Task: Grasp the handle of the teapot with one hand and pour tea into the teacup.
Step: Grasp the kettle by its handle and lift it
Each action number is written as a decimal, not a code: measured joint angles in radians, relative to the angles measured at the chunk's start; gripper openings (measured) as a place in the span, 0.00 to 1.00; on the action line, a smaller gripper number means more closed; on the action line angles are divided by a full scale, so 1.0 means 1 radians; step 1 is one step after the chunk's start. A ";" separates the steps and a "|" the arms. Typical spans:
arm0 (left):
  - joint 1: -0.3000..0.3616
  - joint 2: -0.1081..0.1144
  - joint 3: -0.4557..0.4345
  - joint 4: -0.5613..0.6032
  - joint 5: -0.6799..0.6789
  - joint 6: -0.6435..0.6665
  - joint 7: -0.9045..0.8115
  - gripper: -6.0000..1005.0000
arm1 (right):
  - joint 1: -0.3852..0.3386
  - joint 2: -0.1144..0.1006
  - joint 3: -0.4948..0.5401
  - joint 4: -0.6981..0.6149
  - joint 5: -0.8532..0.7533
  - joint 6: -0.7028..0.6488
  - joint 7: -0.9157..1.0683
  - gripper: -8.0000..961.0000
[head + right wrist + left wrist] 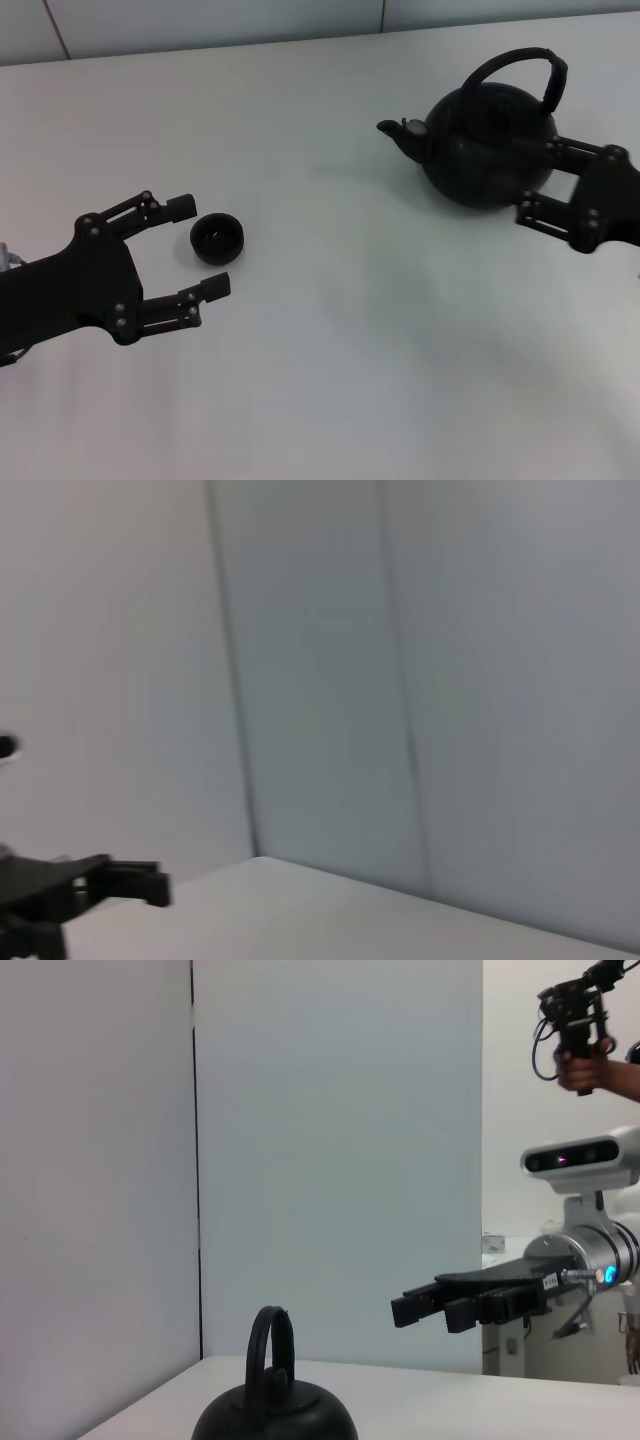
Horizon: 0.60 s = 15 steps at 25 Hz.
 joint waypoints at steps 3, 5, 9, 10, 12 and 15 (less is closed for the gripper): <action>0.000 0.000 -0.003 0.000 0.000 0.003 0.000 0.86 | -0.032 0.002 0.061 0.011 0.000 0.002 -0.008 0.60; -0.002 -0.001 -0.001 0.000 0.000 0.003 0.000 0.86 | -0.044 0.002 0.123 0.037 0.001 0.002 -0.011 0.60; -0.003 -0.004 -0.005 0.000 0.025 0.000 0.005 0.86 | -0.049 -0.002 0.231 0.103 0.001 -0.003 -0.017 0.60; -0.003 -0.004 -0.005 0.000 0.025 0.000 0.005 0.86 | -0.050 -0.002 0.243 0.111 0.001 -0.007 -0.023 0.60; -0.003 -0.005 -0.010 0.000 0.049 -0.001 0.006 0.86 | -0.054 0.000 0.248 0.118 0.001 -0.006 -0.034 0.60; -0.003 -0.003 -0.011 0.000 0.050 0.003 0.004 0.86 | -0.050 0.001 0.249 0.136 0.001 0.024 -0.037 0.60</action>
